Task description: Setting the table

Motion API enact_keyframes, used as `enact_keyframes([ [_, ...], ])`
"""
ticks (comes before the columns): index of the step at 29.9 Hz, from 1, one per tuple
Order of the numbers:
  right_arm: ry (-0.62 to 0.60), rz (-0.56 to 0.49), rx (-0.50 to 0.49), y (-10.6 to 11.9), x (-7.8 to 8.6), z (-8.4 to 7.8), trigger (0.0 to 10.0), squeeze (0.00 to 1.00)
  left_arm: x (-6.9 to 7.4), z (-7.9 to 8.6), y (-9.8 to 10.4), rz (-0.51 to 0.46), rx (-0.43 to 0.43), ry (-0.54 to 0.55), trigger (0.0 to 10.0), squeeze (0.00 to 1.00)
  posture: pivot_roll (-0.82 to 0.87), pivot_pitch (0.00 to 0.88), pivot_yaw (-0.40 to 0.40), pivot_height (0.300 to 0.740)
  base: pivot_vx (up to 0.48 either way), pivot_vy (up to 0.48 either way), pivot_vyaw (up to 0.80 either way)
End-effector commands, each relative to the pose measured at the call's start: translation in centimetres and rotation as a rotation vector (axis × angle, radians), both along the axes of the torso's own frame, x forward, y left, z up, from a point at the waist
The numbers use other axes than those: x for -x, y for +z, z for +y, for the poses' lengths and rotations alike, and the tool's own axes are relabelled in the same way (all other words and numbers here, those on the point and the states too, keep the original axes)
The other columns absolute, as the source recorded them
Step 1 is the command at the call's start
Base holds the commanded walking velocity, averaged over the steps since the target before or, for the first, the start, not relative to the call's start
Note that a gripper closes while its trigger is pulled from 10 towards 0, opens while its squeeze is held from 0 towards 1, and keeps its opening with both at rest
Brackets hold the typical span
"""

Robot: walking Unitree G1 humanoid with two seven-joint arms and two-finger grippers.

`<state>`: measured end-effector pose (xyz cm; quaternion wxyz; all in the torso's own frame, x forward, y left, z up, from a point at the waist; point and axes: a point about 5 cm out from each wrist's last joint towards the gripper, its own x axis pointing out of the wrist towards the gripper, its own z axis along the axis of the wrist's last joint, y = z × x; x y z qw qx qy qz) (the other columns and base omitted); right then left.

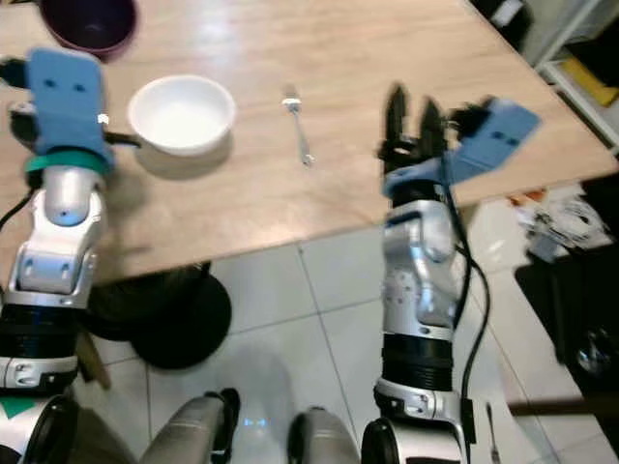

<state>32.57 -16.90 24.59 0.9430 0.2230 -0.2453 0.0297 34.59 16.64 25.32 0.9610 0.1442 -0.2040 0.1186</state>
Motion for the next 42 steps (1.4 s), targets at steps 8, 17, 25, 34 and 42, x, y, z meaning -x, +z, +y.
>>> enact_keyframes([
  [8, -0.023, 0.028, -0.03, -0.8, 0.0, -1.0, 10.0, 0.0, -0.1, -1.1, -0.9, 0.039, -0.01, -0.059, 10.0, 0.0, 0.14, 0.107, 0.035, 0.74, 0.0, 0.0, 0.0],
  [17, -0.023, 0.03, -0.028, -0.9, 0.1, -1.1, 10.0, 0.0, -0.1, -1.4, -1.2, 0.055, -0.004, -0.074, 10.0, 0.0, 0.14, 0.114, 0.035, 0.74, 0.0, 0.0, 0.0],
  [25, -0.021, 0.031, -0.025, -0.9, 0.1, -1.1, 10.0, 0.0, -0.2, -1.1, -1.4, 0.074, 0.025, -0.071, 10.0, 0.0, 0.14, 0.116, 0.034, 0.74, 0.0, 0.0, 0.0],
  [34, -0.051, 0.023, 0.076, -0.7, 0.3, -0.9, 10.0, 0.0, -1.5, 0.9, -2.4, 0.157, 0.204, -0.114, 10.0, 0.0, 0.14, 0.146, 0.021, 0.74, 0.0, 0.0, 0.0],
  [42, -0.071, 0.004, 0.103, -0.1, 0.4, -1.3, 10.0, 0.0, -2.9, 1.7, -2.5, 0.192, 0.27, -0.163, 10.0, 0.0, 0.14, 0.18, 0.003, 0.74, 0.0, 0.0, 0.0],
])
